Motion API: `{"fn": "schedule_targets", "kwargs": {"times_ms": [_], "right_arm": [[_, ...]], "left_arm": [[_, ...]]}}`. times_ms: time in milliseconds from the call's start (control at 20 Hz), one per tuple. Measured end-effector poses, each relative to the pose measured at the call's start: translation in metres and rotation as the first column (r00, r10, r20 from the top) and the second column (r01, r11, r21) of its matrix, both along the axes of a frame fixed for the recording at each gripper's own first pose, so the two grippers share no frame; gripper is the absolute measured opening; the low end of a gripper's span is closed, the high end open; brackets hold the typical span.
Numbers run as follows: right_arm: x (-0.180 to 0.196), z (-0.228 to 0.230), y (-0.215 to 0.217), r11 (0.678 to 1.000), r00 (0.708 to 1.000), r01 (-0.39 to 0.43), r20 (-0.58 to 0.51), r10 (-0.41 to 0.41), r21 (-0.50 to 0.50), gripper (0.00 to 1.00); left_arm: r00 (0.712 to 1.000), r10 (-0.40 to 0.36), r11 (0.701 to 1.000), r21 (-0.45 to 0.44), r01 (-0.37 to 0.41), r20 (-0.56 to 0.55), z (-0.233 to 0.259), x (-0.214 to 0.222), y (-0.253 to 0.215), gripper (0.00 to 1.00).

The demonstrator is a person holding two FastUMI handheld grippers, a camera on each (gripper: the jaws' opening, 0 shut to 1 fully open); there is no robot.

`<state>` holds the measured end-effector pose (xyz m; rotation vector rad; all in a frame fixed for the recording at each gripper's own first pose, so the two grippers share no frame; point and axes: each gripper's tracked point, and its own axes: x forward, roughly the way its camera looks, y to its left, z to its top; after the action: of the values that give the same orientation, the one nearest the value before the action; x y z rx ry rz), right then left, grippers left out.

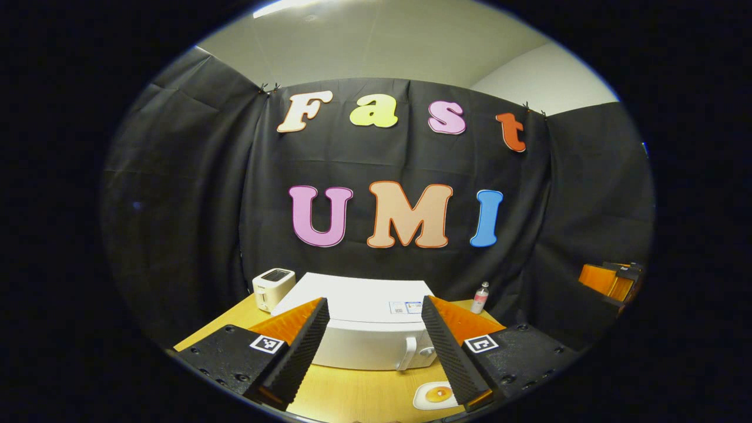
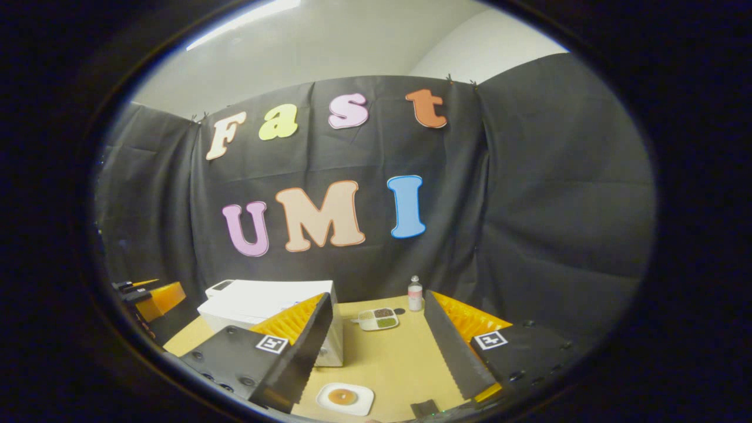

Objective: Open the microwave oven with the left hand, put the food in, and close the microwave oven.

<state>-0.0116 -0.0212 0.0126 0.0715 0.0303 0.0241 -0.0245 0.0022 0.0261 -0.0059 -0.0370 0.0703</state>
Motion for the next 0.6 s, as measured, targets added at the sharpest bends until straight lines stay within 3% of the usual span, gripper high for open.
{"fn": "schedule_targets", "kwargs": {"times_ms": [50,300,600], "right_arm": [[0.002,0.001,-0.001,1.000,1.000,-0.005,0.003,0.005,-0.002,0.92],[0.013,0.001,-0.007,1.000,1.000,-0.028,0.007,0.028,-0.004,0.98],[0.021,-0.005,-0.011,0.999,0.999,-0.037,-0.003,0.037,-0.022,0.98]], "left_arm": [[1.000,0.005,1.000,0.003,-0.005,0.006,0.002,0.003,-0.001,0.96],[1.000,-0.002,0.999,0.033,0.002,-0.001,-0.005,0.013,-0.011,0.96],[0.996,-0.036,0.998,-0.048,0.032,-0.078,-0.048,0.028,-0.025,0.96]]}}
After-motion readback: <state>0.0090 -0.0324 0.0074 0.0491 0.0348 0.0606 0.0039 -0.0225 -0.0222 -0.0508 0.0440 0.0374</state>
